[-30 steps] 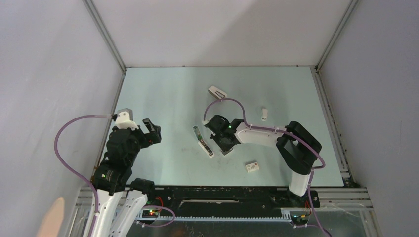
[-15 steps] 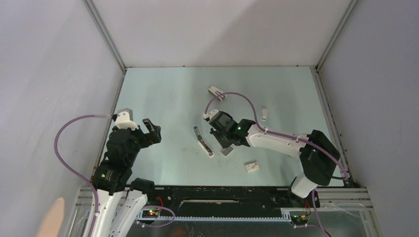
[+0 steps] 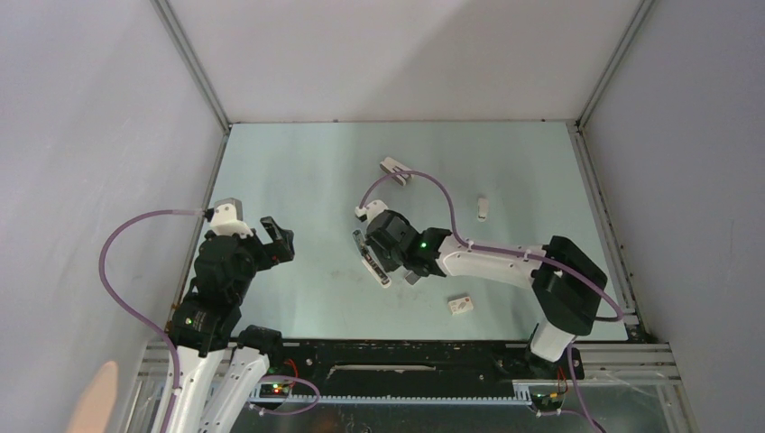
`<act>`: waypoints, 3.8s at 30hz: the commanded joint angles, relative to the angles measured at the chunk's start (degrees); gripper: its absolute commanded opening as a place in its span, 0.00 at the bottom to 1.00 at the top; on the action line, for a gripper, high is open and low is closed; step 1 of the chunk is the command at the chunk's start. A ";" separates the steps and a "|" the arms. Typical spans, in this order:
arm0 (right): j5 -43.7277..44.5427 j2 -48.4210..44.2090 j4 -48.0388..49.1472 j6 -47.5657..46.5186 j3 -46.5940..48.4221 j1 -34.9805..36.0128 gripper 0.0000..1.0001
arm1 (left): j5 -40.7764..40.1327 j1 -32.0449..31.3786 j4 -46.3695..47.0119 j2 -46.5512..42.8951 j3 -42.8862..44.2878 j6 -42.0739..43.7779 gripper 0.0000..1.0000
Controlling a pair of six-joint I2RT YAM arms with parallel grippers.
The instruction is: Load the staples into the stapler
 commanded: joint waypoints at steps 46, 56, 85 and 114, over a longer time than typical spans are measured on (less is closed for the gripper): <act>5.57 6.78 9.69 3.42 -0.92 3.38 0.12 | 0.88 1.03 1.95 -0.46 -0.04 1.55 1.00; 5.66 8.47 9.55 3.09 -0.92 3.29 0.12 | 1.04 1.09 2.00 -0.49 -0.04 1.62 1.00; 4.46 5.47 9.93 1.90 -0.94 3.78 0.12 | 1.33 1.14 2.06 -0.45 -0.11 1.63 1.00; 3.52 9.13 9.64 2.41 -0.92 2.80 0.11 | 1.39 1.20 2.09 -0.45 -0.15 1.62 1.00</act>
